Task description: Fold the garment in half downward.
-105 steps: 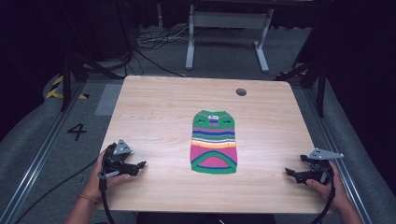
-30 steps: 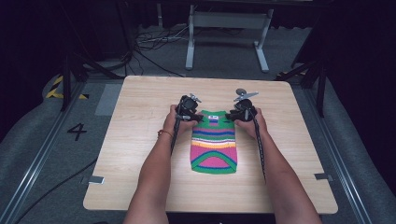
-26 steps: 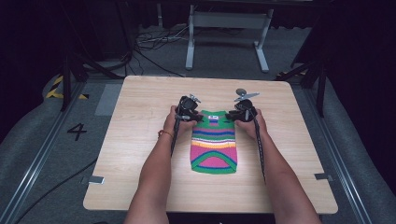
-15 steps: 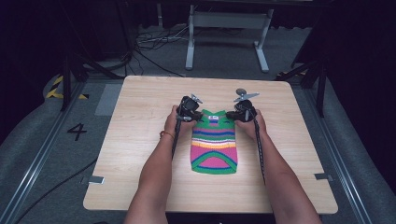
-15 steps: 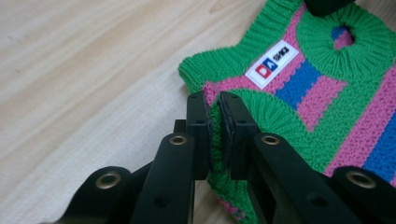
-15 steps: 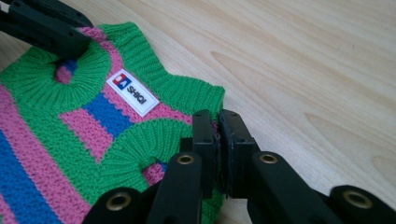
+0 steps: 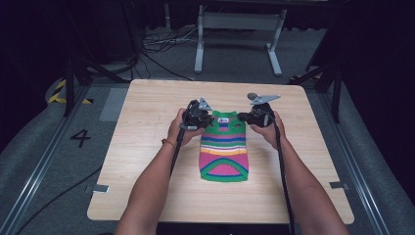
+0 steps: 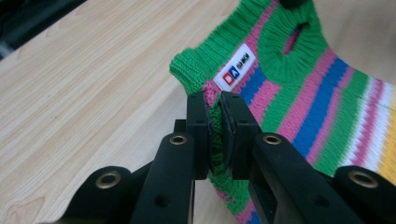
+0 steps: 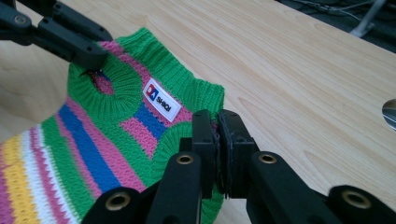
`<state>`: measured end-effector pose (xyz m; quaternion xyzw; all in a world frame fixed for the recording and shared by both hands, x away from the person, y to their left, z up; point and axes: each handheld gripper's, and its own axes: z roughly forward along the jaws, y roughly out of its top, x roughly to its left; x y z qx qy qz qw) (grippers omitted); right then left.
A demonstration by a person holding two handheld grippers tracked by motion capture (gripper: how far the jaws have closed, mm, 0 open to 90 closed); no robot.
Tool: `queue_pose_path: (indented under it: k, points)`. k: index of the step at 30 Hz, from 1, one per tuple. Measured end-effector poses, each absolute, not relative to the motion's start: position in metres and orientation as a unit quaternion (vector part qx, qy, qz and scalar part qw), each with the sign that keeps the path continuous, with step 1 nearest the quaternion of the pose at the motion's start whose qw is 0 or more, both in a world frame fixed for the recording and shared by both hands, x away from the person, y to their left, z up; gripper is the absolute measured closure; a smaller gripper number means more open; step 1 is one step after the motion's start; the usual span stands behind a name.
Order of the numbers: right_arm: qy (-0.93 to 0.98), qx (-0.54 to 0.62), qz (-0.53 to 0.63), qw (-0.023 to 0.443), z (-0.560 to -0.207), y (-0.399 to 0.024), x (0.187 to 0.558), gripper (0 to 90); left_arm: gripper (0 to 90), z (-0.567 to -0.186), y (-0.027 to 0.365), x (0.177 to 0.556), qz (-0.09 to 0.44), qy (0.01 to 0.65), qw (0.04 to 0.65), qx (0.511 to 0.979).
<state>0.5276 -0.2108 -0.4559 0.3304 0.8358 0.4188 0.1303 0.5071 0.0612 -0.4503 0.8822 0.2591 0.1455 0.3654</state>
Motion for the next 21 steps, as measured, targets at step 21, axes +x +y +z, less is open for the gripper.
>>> queue_pose_path:
  k: [21]
  points:
    - [0.848,0.217,0.468,0.121,-0.426,-0.228,0.449,86.0,82.2,-0.433,0.084,0.431,0.15,0.166,0.399,0.889]
